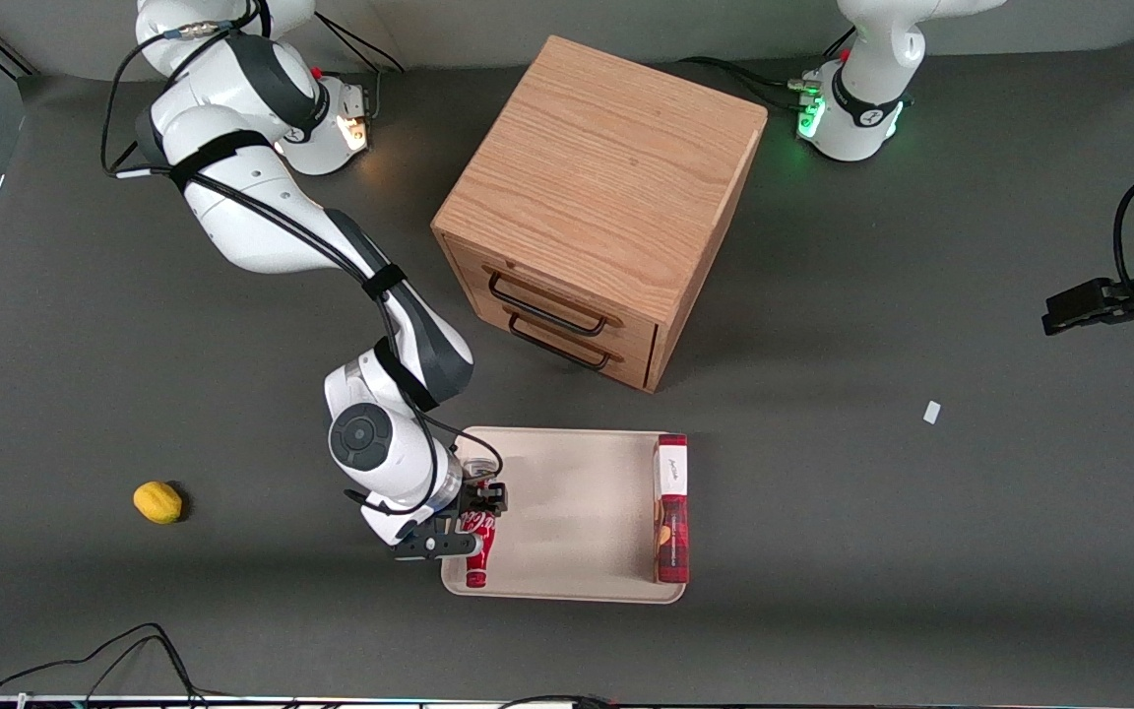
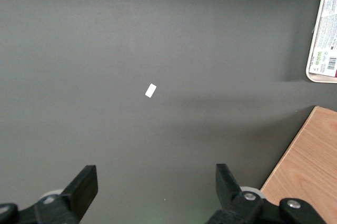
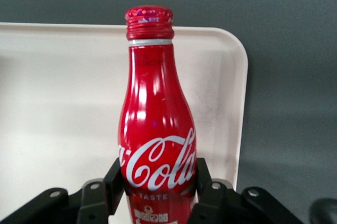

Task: Place coke bottle on tray
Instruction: 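Carry the upright bottle over the cream tray and lower it, then open the right gripper to release the bottle on the tray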

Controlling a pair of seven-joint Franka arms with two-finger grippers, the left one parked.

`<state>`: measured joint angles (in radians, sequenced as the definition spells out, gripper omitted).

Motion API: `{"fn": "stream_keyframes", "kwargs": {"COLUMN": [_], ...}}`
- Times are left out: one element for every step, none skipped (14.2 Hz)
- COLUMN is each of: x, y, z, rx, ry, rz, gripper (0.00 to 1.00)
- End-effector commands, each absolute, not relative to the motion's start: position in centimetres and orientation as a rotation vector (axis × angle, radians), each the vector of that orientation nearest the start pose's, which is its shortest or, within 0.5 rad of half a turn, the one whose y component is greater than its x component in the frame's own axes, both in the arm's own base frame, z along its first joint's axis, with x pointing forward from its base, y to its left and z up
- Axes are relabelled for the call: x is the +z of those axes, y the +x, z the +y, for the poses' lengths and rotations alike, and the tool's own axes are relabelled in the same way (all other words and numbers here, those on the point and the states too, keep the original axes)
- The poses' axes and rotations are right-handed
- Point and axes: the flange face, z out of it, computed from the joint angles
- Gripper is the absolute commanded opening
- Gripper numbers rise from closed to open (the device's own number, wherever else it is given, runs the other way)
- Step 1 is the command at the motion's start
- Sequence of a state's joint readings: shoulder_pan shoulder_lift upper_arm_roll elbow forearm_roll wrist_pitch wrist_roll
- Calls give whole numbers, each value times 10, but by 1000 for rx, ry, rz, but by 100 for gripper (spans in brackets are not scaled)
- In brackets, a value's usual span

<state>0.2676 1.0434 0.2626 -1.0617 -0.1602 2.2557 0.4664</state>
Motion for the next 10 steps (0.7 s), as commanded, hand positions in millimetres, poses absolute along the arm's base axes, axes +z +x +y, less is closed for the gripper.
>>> {"fn": "stream_keyframes", "kwargs": {"x": [218,216,210,206,207,208,208,208,208,211], "y": [722,723,723,724,725,727,727,727,727,727], "z": [334,334,331,329,328,327,327,327,327,327], "rx": [-239,-250,-244,-238,-257,-269,-269,-269,-269,-273], "ry": [-2967,-2961,-2965,-2967,-2958,-2953,-2953,-2953,-2953,-2952], "rz": [24,25,30,35,38,42,43,43,43,44], "gripper": [72,80,82,89,91,91,91,92,93,96]}}
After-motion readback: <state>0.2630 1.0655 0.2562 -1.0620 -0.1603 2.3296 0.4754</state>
